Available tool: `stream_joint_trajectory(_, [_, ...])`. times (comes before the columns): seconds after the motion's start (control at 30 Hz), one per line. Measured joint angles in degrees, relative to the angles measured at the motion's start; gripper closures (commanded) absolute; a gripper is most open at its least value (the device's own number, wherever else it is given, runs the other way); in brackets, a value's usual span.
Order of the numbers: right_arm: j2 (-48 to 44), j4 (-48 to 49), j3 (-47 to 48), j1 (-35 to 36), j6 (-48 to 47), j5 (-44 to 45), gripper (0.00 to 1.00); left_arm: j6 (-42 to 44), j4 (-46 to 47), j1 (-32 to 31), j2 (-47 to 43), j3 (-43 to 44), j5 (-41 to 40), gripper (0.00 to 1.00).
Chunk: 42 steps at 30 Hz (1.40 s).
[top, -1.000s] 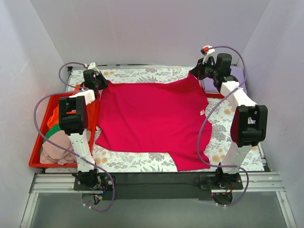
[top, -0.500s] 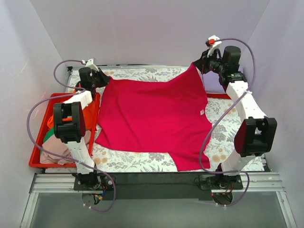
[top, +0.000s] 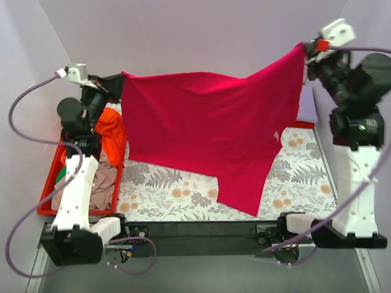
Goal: Fold and stack the t-shirts
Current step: Flatten the tshirt out
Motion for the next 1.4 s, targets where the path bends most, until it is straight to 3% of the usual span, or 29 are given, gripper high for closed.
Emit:
stream_joint_trajectory(0.13, [-3.61, -4.70, 14.19, -1.88, -2.93, 5.75, 0.99, -1.84, -1.70, -0.46, -11.69, 2.03, 1.11, 1.00])
stream_joint_trajectory(0.3, [-3.50, -6.03, 33.31, -1.99, -6.23, 11.69, 0.99, -4.52, -3.96, -3.96, -18.71, 9.09, 1.29, 1.00])
stream_joint_trajectory(0.43, [-7.72, -4.61, 36.83, -0.48, -10.29, 17.07, 0.99, -7.13, -4.87, -5.16, -21.07, 13.49, 1.38, 1.00])
stream_joint_trajectory(0.57, [-9.57, -2.32, 36.74, 6.21, -15.67, 24.30, 0.99, -9.29, -5.01, -6.19, -22.18, 15.04, 1.49, 1.00])
stream_joint_trajectory(0.8, [-9.40, 0.13, 26.27, 15.61, -22.88, 33.83, 0.99, -10.75, -4.22, -6.49, -23.28, 5.22, 1.40, 1.00])
stream_joint_trajectory(0.97, [-5.62, 1.01, 13.77, 15.39, -22.99, 34.07, 0.99, -9.66, -3.39, -6.49, -20.02, -7.78, 0.66, 1.00])
stream_joint_trajectory(1.03, [-3.37, 1.64, 8.52, 11.13, -21.53, 30.03, 0.99, -8.55, -2.43, -6.51, -16.83, -12.00, -0.11, 1.00])
stream_joint_trajectory(1.2, [6.95, 6.73, -5.33, -1.95, -13.35, 19.19, 0.99, -5.77, 1.38, -6.49, -2.97, -19.08, -4.11, 1.00])
stream_joint_trajectory(1.3, [14.60, 12.04, -12.15, -5.25, -10.34, 15.10, 0.99, -4.76, 5.81, -6.45, 10.19, -18.56, -6.84, 1.00])
stream_joint_trajectory(1.4, [24.59, 15.45, -13.05, -6.08, -7.13, 11.76, 0.99, -4.22, 7.61, -6.05, 23.98, -14.58, -8.74, 1.00])
